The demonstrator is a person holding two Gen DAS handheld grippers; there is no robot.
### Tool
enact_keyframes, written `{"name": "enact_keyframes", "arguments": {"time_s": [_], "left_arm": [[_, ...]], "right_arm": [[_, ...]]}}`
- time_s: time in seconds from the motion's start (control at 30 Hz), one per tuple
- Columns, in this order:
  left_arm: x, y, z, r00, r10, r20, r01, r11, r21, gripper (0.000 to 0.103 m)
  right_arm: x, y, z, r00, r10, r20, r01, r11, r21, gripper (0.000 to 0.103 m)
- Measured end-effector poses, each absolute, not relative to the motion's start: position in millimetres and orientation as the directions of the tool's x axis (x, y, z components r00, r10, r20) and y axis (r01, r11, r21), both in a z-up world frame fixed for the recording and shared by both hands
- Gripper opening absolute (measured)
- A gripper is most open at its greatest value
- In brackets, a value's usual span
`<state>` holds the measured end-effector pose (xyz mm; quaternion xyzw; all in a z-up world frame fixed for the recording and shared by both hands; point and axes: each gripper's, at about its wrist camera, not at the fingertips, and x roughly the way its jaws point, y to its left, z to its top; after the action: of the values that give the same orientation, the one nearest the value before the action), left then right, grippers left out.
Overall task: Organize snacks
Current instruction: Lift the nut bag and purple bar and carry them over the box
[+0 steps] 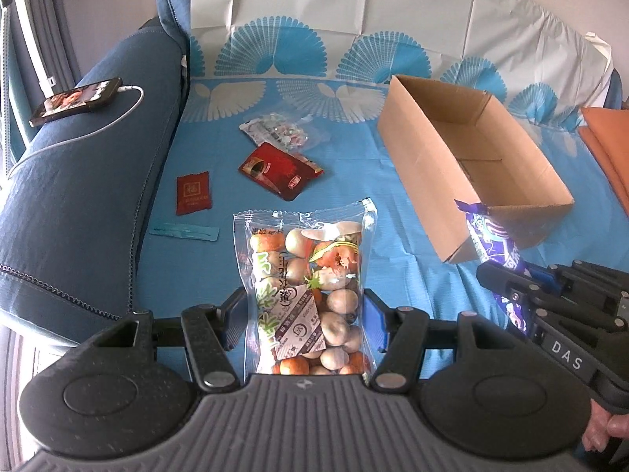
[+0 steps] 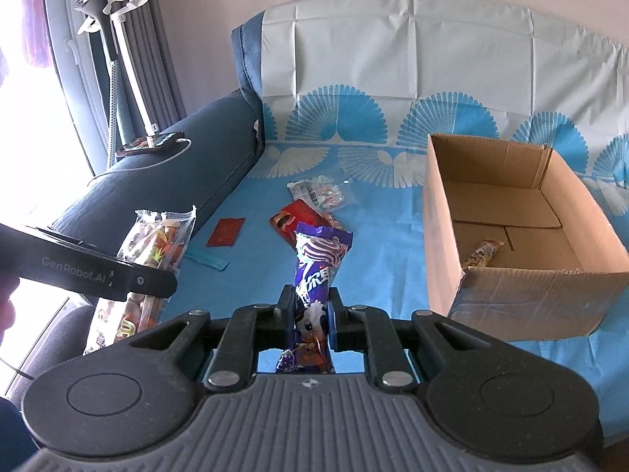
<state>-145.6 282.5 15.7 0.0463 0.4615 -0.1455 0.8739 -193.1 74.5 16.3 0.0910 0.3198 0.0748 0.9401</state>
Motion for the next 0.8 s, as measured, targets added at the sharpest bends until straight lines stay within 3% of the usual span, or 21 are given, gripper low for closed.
{"name": "enact_keyframes", "arguments": {"time_s": [0.8], "left_arm": [[-144.0, 284.2, 16.3, 0.533, -0.220, -0.817, 0.298, 0.953, -0.062, 0.065]], "right_arm": [[-189.3, 73.3, 15.7, 0.781, 0.198, -0.592, -0.081, 0.973, 0.218, 0.017]]}}
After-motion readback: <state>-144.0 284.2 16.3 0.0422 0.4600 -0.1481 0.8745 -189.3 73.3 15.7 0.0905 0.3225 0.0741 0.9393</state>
